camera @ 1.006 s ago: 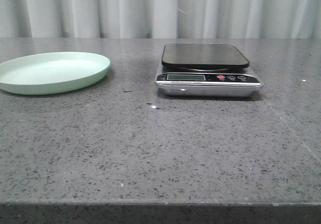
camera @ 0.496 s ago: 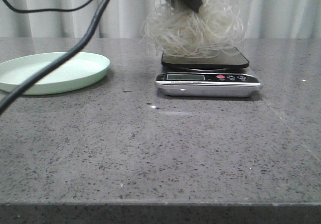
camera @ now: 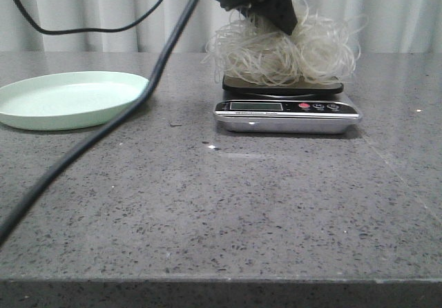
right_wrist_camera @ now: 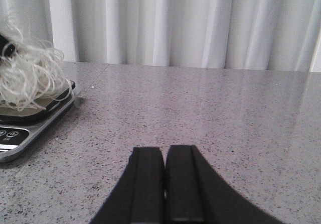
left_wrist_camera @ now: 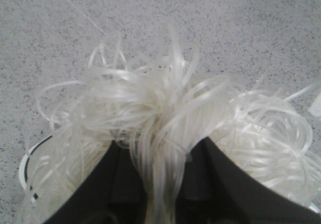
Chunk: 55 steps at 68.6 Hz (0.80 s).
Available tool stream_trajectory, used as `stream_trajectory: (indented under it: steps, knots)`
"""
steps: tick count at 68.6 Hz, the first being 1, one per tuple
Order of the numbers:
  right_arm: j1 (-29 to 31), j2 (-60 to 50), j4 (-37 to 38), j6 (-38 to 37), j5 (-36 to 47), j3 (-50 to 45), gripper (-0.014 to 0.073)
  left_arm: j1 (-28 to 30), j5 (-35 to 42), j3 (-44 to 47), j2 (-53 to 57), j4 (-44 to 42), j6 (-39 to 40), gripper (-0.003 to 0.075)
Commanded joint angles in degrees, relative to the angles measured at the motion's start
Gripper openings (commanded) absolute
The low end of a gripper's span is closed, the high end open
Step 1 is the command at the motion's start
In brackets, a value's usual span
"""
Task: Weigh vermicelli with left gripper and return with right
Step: 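Carry the vermicelli over the scale and lower it onto the platform, then open the left gripper, release the vermicelli, and withdraw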
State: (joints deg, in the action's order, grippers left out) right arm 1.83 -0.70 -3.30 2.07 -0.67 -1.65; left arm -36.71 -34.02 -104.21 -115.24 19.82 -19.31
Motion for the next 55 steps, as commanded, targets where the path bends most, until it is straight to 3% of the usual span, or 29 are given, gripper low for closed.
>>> stream_trajectory:
  steps: [1, 15, 19, 30, 36, 55]
  knots:
    - [0.30, -0.80, 0.00, 0.26, 4.19, 0.51, 0.0151, -0.41, 3.95, -2.06, 3.26, 1.77, -0.16, 0.0137]
    - [0.30, -0.80, 0.00, 0.26, 4.19, 0.51, 0.0151, -0.27, 4.05, -2.06, 3.33, 1.77, -0.16, 0.0142]
    - [0.30, -0.80, 0.00, 0.26, 4.19, 0.51, 0.0151, -0.27, 3.95, -2.06, 3.33, 1.77, -0.16, 0.0174]
    - [0.30, -0.80, 0.00, 0.26, 4.19, 0.51, 0.0151, -0.27, 3.61, -2.06, 3.51, 1.77, -0.16, 0.0433]
    - [0.30, -0.80, 0.00, 0.26, 4.19, 0.51, 0.0151, -0.27, 3.39, -2.06, 3.51, 1.77, -0.16, 0.0538]
    - [0.30, -0.80, 0.00, 0.26, 4.67, 0.51, 0.0151, -0.27, 1.30, -2.06, 6.64, 1.77, -0.16, 0.0568]
